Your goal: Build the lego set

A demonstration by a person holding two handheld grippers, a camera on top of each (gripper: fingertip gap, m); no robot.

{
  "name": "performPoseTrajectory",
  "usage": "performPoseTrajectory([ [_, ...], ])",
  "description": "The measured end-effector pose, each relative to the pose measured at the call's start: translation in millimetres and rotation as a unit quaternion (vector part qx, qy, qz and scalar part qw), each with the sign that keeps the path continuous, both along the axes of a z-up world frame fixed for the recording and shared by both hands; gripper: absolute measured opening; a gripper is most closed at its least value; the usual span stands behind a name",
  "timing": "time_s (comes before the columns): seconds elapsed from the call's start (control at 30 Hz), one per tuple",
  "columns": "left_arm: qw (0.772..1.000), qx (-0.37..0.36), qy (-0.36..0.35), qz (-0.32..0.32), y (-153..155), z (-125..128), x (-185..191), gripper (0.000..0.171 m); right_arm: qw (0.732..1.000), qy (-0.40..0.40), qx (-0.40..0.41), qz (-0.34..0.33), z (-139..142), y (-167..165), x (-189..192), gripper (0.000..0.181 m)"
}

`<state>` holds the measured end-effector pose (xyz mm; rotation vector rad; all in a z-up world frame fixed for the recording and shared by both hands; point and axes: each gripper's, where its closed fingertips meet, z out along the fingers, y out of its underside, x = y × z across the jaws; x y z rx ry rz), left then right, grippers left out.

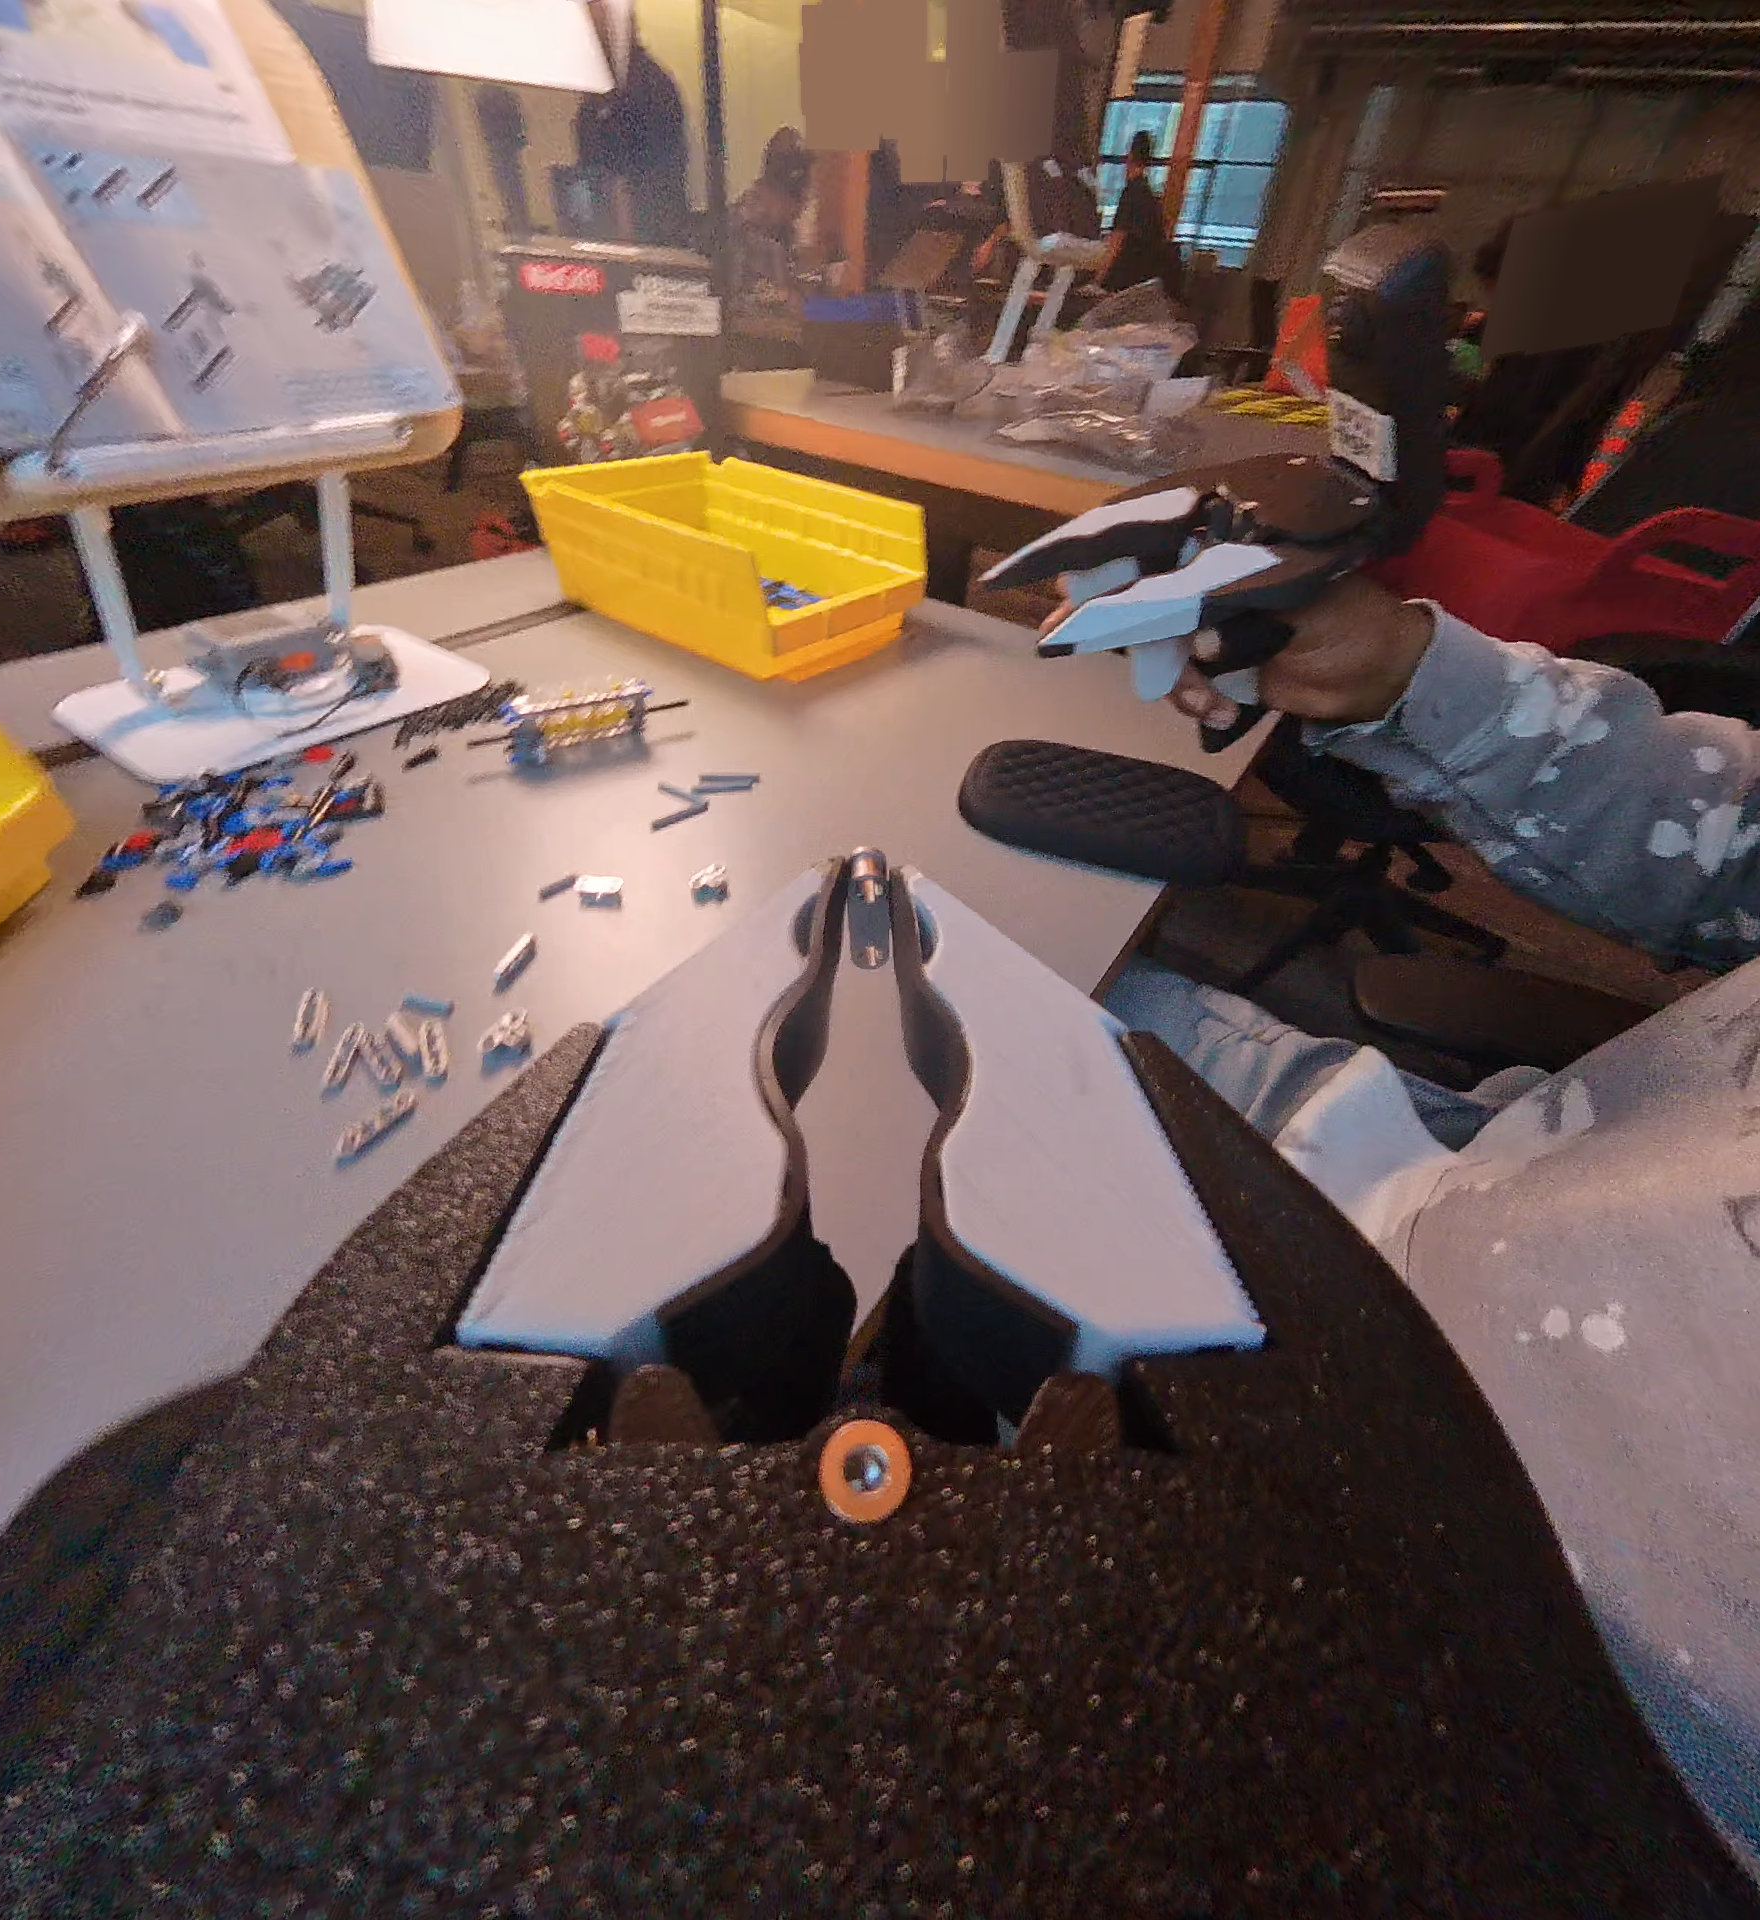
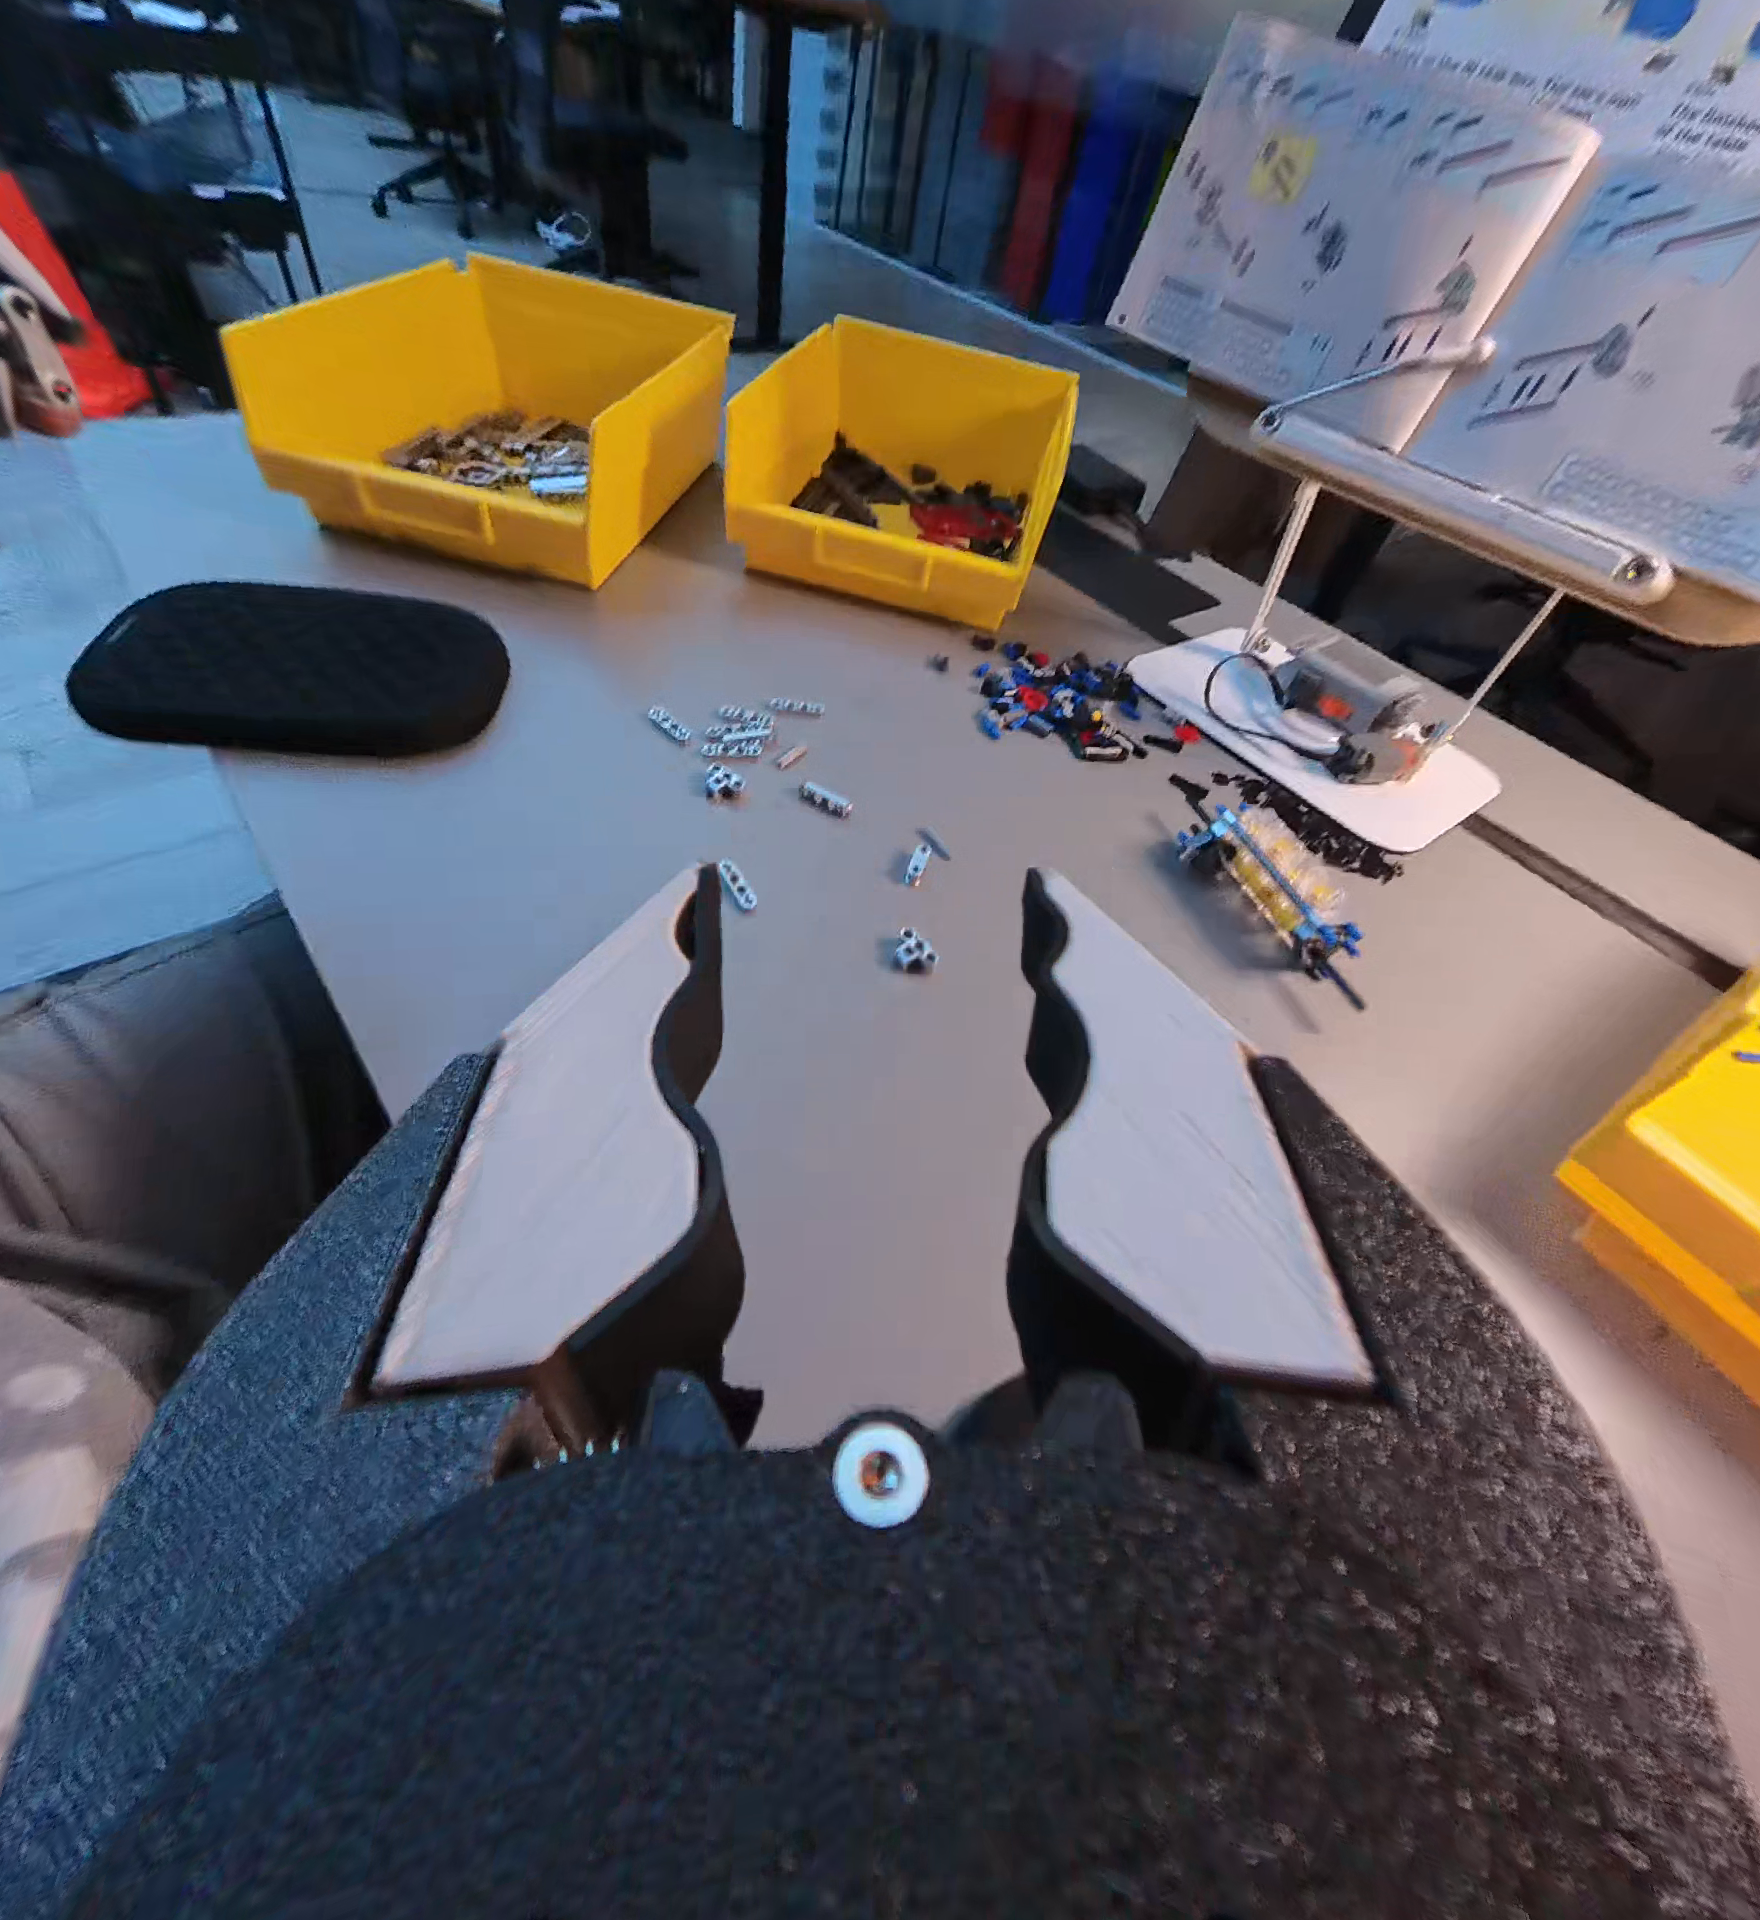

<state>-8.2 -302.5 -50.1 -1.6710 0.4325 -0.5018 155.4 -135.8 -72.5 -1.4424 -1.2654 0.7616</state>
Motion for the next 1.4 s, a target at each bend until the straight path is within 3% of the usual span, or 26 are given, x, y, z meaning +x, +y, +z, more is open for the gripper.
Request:
performPoseTrajectory([
  [0.1, 0.998, -0.031, -0.033, 0.043, -18.6, -30.1, -20.4, 0.006, 0.999, -0.046, -0.006, -0.005, -39.6, 5.3, 22.6, 0.048],
  [0.2, 0.996, -0.016, -0.077, 0.038, -10.2, -31.5, -29.5, 0.006, 0.997, -0.075, -0.014, 0.006, -62.0, 19.4, 27.5, 0.049],
  [0.3, 0.993, 0.024, -0.114, -0.033, 15.5, -6.1, -34.5, 0.006, 0.998, -0.044, -0.009, 0.038, -53.6, 44.3, 9.9, 0.046],
  [0.37, 0.991, 0.047, -0.09, -0.083, 37.9, 3.7, -40.2, 0.006, 0.997, -0.022, -0.037, 0.061, -43.0, 65.0, -10.6, 0.047],
  [0.47, 0.995, 0.035, -0.004, -0.097, 86.8, -11.1, -56.2, 0.006, 0.997, -0.007, -0.057, 0.056, -30.9, 99.8, -40.6, 0.047],
  [0.57, 0.991, 0.003, 0.016, -0.133, 116.3, -23.2, -52.5, 0.006, 0.998, 0.001, -0.042, 0.039, -31.4, 114.8, -62.6, 0.047],
  [0.73, 0.99, 0.008, 0.019, -0.141, 116.9, -33.0, -28.3, 0.006, 0.997, 0.0, -0.053, 0.056, -48.6, 94.6, -77.6, 0.043],
  [0.93, 0.986, -0.052, 0.021, -0.155, 118.8, -69.2, -21.6, 0.006, 0.996, -0.012, -0.02, 0.088, -51.9, 64.2, -79.4, 0.039],
  [1.07, 0.981, -0.034, 0.046, -0.186, 147.6, -58.3, -18.8, 0.006, 0.995, 0.012, -0.013, 0.101, -43.1, 62.7, -93.4, 0.039],
  [1.27, 0.964, -0.032, -0.041, -0.26, 208.0, -47.2, 2.0, 0.006, 0.98, 0.012, -0.004, 0.197, -38.8, 54.2, -124.9, 0.037],
  [1.4, 0.94, -0.047, -0.108, -0.322, 221.7, -47.7, 17.2, 0.007, 0.971, -0.007, 0.064, 0.232, -23.7, 60.1, -147.3, 0.038],
])
